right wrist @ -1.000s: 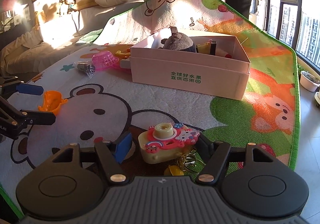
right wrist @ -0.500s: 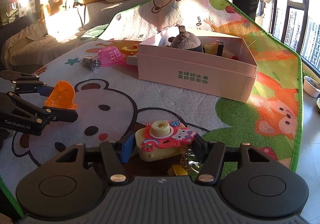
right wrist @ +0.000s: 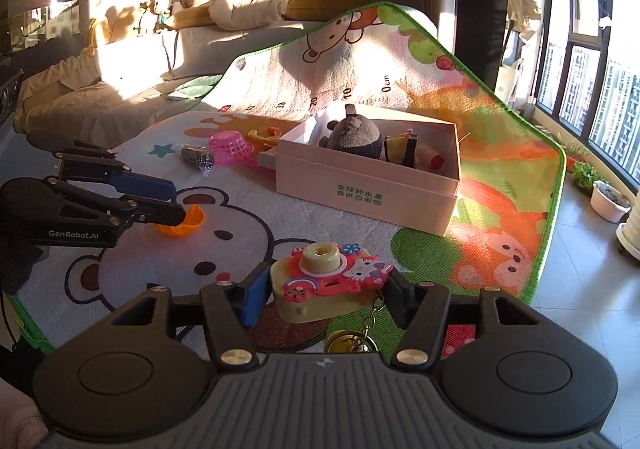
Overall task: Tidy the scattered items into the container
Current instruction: 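Close the left gripper on the orange mold while the right holds the keychain toy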
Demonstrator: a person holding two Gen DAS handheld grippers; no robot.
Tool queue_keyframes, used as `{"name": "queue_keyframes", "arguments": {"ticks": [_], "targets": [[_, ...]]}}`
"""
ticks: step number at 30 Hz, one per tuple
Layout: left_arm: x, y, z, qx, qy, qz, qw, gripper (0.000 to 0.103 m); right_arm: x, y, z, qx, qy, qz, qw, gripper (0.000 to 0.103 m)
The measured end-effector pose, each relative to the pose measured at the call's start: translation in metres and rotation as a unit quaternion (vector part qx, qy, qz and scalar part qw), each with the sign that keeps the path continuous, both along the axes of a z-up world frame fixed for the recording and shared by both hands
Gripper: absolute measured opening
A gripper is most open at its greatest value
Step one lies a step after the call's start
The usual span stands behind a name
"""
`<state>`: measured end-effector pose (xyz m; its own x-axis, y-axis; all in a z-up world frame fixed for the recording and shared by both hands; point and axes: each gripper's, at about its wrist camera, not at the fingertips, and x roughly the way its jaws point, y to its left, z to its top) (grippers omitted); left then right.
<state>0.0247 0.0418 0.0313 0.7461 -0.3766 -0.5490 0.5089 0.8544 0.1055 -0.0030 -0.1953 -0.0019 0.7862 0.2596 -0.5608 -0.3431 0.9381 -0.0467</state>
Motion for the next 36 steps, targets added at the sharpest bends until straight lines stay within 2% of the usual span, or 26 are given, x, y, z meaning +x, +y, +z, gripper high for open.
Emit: {"name": "queue_keyframes", "arguments": {"ticks": [1,3,6,12,15,17,19,22,24,27,30,36], "targets": [[-0.003,0.003,0.000,0.000,0.001,0.001,1.0000,0.066,-0.002,-0.001,-0.001,0.000,0.000,-0.003,1.000,0.059],[-0.012,0.010,-0.002,0.001,-0.004,0.014,0.9999,0.086,-0.005,-0.003,-0.006,0.004,0.008,-0.005,1.000,0.059],[-0.013,0.016,-0.009,0.010,0.000,0.040,0.9992,0.094,-0.003,-0.003,-0.017,0.012,0.025,-0.009,1.000,0.059],[0.013,0.020,-0.029,-0.008,0.042,0.063,0.9971,0.095,0.002,0.004,-0.027,0.011,0.037,-0.004,0.999,0.059],[0.023,0.016,-0.037,-0.014,0.046,0.073,0.9962,0.094,0.003,0.007,-0.030,0.011,0.041,-0.003,0.999,0.059],[0.027,0.014,-0.041,-0.013,0.047,0.082,0.9955,0.087,0.003,0.009,-0.032,0.009,0.042,-0.002,0.999,0.059],[0.030,0.016,-0.044,-0.016,0.051,0.090,0.9945,0.063,0.003,0.009,-0.033,0.009,0.043,-0.001,0.999,0.059],[0.030,0.022,-0.043,-0.026,0.054,0.101,0.9931,0.051,0.005,0.008,-0.035,0.010,0.046,-0.001,0.999,0.059],[0.029,0.024,-0.042,-0.024,0.052,0.098,0.9935,0.050,0.005,0.008,-0.035,0.011,0.047,-0.003,0.999,0.059],[0.023,0.023,-0.040,-0.022,0.049,0.082,0.9952,0.052,0.004,0.009,-0.035,0.010,0.047,-0.001,0.999,0.059],[0.018,0.022,-0.039,-0.021,0.038,0.073,0.9964,0.083,0.004,0.011,-0.036,0.005,0.047,0.003,0.999,0.059],[0.015,0.017,-0.041,-0.018,0.046,0.038,0.9980,0.084,0.004,0.012,-0.037,0.002,0.050,0.004,0.999,0.059]]}}
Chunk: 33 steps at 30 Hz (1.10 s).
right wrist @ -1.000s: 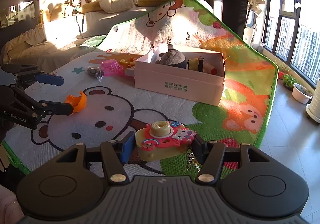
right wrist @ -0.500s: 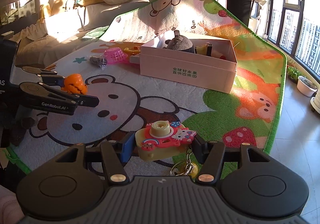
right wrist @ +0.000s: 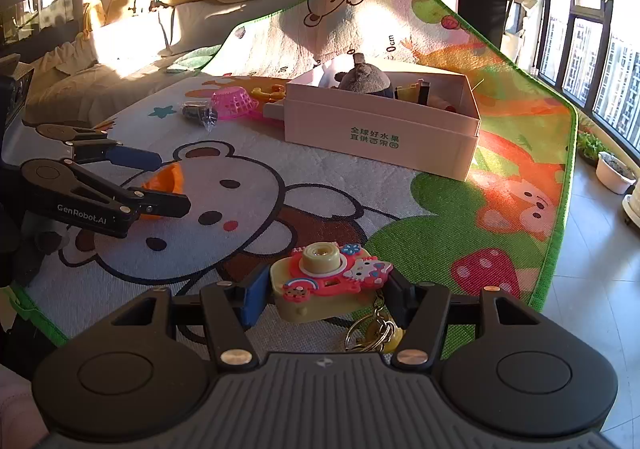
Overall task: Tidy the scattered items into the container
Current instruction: 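Close the left gripper on the orange mold while the right holds the keychain toy, then carry the mold and keychain toy into the pink box and open both grippers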
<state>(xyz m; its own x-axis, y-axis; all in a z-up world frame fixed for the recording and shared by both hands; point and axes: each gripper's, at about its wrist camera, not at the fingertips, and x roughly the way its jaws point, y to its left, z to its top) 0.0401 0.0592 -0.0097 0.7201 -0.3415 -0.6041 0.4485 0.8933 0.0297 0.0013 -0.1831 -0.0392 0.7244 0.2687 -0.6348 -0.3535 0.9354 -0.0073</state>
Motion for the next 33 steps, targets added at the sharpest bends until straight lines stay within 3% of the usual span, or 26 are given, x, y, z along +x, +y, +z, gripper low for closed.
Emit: {"name": "queue_keyframes", "arguments": {"ticks": [5,12,21,25,29,33], "targets": [[-0.005,-0.009,-0.002,0.007,0.003,-0.026,0.9996,0.082,0.000,-0.001,-0.002,0.000,0.003,-0.001,1.000,0.059],[-0.004,-0.015,-0.002,0.016,0.007,-0.033,0.9993,0.050,-0.001,-0.003,-0.002,-0.004,0.002,-0.005,1.000,0.059],[-0.023,-0.022,0.011,0.025,-0.007,-0.054,0.9982,0.050,-0.007,-0.006,0.007,0.006,0.005,0.002,1.000,0.059],[-0.020,-0.040,0.040,0.027,-0.059,-0.080,0.9947,0.050,0.001,-0.014,0.030,0.027,0.003,0.011,1.000,0.059],[0.012,-0.066,0.078,0.043,-0.135,-0.102,0.9847,0.050,0.025,-0.027,0.081,0.061,-0.057,0.006,0.996,0.059],[0.066,-0.092,0.106,0.027,-0.191,-0.107,0.9754,0.051,0.083,-0.036,0.129,0.090,-0.114,-0.009,0.989,0.059]]}}
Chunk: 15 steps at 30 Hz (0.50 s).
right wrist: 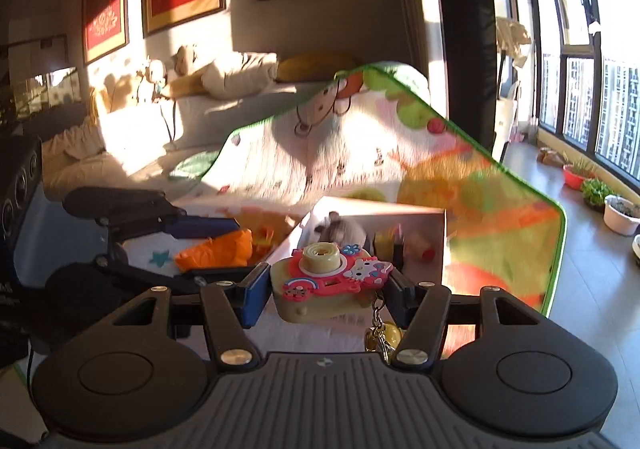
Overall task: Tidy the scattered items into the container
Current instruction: 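Carry the mold and keychain toy into the pink box and open both grippers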
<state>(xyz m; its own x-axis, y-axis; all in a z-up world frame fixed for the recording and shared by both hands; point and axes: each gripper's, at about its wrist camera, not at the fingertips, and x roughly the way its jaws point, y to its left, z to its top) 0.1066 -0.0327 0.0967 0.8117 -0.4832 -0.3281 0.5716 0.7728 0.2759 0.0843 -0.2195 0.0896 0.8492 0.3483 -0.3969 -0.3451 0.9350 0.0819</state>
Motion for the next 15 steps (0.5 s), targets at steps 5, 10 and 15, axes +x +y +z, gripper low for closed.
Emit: {"name": "queue_keyframes", "arguments": {"ticks": [5,10,15], "targets": [[0.060,-0.009,-0.002,-0.036,0.023,0.019,0.9989,0.089,0.080,-0.009,0.009,0.042,0.014,-0.039,0.998,0.080],[0.051,0.032,-0.037,-0.047,0.099,0.065,0.9919,0.098,0.093,-0.006,-0.013,0.028,0.024,-0.044,0.998,0.080],[0.031,0.083,-0.081,-0.048,0.199,0.159,0.9658,0.102,0.090,0.033,-0.026,-0.013,0.026,0.001,1.000,0.080]]}}
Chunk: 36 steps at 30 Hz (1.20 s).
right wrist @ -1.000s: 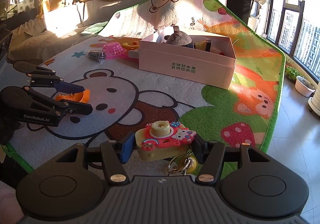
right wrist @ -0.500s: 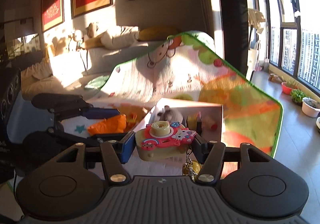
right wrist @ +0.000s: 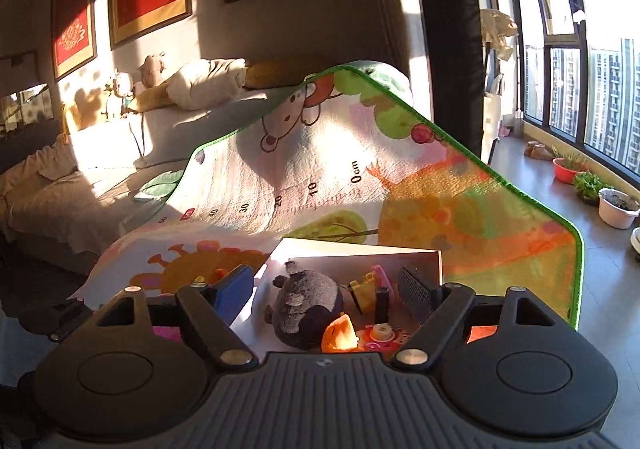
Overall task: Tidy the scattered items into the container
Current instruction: 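Carry the mold and keychain toy into the pink box and open both grippers, then grasp the pink strainer with the right gripper while the left reaches the dark cylinder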
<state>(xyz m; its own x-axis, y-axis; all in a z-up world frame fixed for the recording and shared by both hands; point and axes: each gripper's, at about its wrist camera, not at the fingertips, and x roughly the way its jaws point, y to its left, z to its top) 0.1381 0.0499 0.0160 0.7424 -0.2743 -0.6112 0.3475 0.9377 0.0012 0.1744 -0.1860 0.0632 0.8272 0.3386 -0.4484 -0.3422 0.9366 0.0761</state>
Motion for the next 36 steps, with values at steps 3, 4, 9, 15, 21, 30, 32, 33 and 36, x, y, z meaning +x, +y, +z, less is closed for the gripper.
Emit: {"name": "queue_keyframes", "arguments": {"ticks": [3,4,9,15,21,30,32,33,36], "targets": [[-0.014,0.035,-0.014,-0.021,0.027,0.051,0.9981,0.102,0.002,0.047,-0.005,-0.044,0.000,0.048,0.998,0.074],[-0.019,0.044,-0.016,-0.028,0.028,0.064,0.9972,0.102,0.005,0.065,-0.006,-0.062,0.003,0.065,0.996,0.067],[-0.034,0.075,-0.016,-0.041,0.028,0.094,0.9943,0.103,0.032,0.134,-0.017,-0.072,0.070,0.137,0.985,0.026],[-0.042,0.088,-0.024,-0.066,0.025,0.107,0.9917,0.103,0.055,0.202,-0.049,-0.107,0.102,0.162,0.976,0.066],[-0.044,0.079,-0.026,-0.058,0.012,0.085,0.9946,0.103,0.086,0.221,-0.082,-0.104,0.142,0.128,0.976,0.068],[-0.048,0.081,-0.024,-0.063,0.005,0.093,0.9937,0.103,0.048,0.214,-0.084,-0.104,0.141,0.153,0.973,0.059],[-0.052,0.077,-0.023,-0.052,0.001,0.083,0.9952,0.103,0.027,0.201,-0.072,-0.091,0.126,0.161,0.975,0.059],[-0.054,0.075,-0.023,-0.047,0.002,0.076,0.9960,0.103,0.017,0.195,-0.066,-0.085,0.119,0.164,0.976,0.059],[-0.059,0.066,-0.023,-0.030,-0.002,0.063,0.9976,0.103,-0.013,0.170,-0.046,-0.058,0.104,0.171,0.978,0.059]]}}
